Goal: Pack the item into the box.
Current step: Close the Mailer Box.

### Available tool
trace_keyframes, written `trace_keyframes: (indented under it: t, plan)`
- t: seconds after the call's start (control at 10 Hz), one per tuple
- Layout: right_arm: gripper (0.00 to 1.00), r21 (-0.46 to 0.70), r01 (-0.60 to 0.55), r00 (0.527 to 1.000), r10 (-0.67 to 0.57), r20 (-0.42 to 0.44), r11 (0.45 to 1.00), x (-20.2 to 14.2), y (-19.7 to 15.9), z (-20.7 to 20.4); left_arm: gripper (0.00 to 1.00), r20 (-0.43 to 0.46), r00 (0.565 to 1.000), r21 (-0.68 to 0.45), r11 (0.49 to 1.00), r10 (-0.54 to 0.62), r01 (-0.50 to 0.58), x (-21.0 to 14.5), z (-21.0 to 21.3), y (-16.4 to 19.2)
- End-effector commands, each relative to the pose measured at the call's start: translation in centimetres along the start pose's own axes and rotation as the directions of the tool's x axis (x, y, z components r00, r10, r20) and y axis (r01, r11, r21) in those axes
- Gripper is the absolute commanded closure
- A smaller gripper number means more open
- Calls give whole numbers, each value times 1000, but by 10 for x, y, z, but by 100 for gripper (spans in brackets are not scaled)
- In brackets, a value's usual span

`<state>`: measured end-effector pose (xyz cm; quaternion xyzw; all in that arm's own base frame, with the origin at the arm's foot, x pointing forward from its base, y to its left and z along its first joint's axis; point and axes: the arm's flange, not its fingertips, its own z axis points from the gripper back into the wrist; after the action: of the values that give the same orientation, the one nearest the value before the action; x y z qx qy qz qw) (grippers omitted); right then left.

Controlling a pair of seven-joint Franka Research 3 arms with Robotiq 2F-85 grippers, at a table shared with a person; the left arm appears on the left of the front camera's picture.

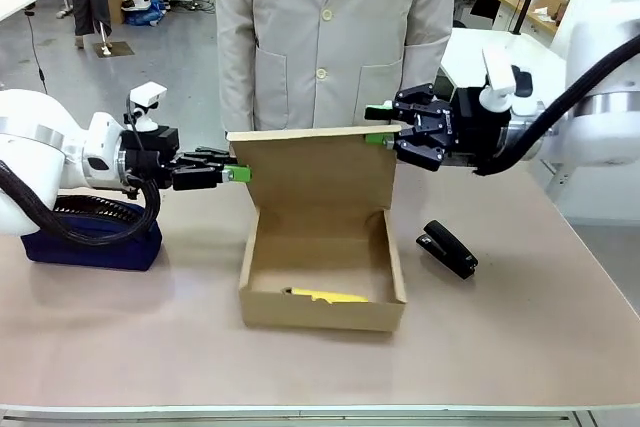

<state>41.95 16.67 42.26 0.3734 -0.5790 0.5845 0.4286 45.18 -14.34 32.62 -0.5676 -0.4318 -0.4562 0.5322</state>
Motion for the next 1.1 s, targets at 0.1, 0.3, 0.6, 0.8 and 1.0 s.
trace_keyframes:
  t: [0.1,0.3,0.6,0.8,1.0]
  plan:
    - [59,15,24,999,-24,-22,1000,-105,63,-14,60,2,1000,-17,1000,-20,20,-3,-1,4]
    - [59,49,70,997,-69,-30,996,-112,62,-13,60,11,1000,-15,1000,-22,22,-1,-10,5]
    - [59,25,54,997,-53,-64,998,-115,66,1,60,-25,999,-31,999,-42,41,2,-26,2]
    - [59,17,42,998,-41,-57,999,-112,66,6,60,-59,996,-25,998,-61,60,4,-37,-1]
    - [59,22,52,997,-51,-59,998,-113,66,10,60,-56,995,-32,996,-79,78,9,-50,-2]
